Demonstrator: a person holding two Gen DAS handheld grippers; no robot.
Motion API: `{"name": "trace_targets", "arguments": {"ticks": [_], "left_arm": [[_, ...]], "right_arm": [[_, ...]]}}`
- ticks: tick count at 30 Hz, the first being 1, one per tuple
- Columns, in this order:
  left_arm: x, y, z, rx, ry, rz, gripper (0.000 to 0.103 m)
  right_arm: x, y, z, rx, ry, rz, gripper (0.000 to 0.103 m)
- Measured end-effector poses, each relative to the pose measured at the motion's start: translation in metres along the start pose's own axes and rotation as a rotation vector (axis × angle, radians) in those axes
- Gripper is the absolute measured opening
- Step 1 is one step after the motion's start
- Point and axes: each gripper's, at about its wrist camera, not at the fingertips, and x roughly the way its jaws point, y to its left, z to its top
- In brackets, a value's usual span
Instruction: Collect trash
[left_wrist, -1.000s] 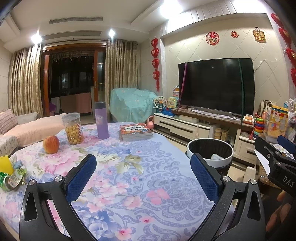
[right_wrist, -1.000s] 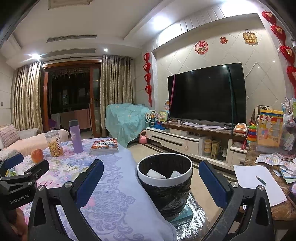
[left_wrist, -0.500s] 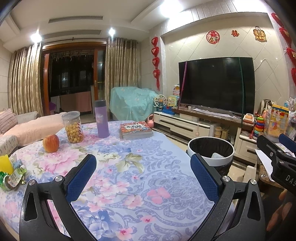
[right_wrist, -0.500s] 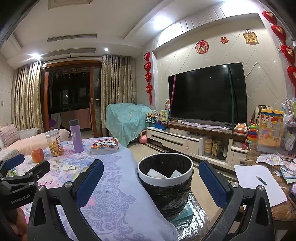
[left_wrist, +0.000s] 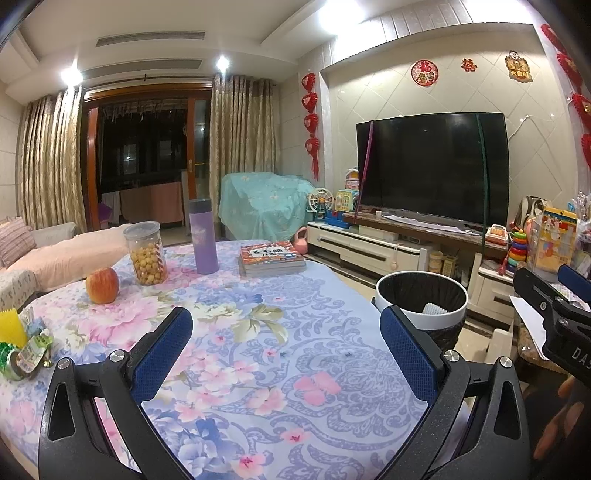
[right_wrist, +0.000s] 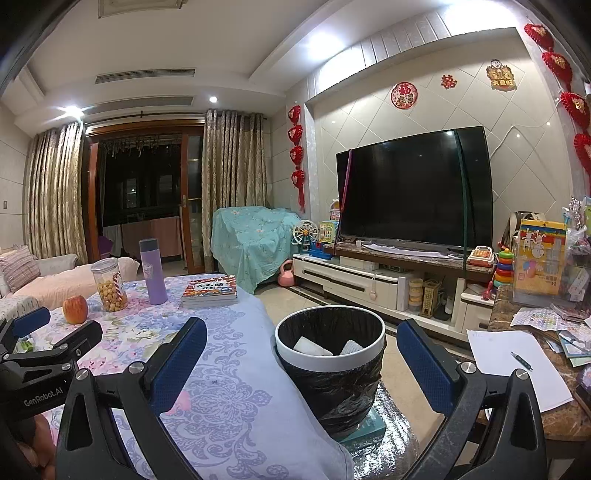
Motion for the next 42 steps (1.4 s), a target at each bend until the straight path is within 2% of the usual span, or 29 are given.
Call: {"name": "trace_targets", "arguments": {"ticks": [42], "left_arm": [[0.019, 0.004, -0.006, 0.017, 0.039, -0.015, 0.103]], "right_arm": [[0.008, 0.002, -0.005, 0.031, 0.025, 0.015, 0.103]]}}
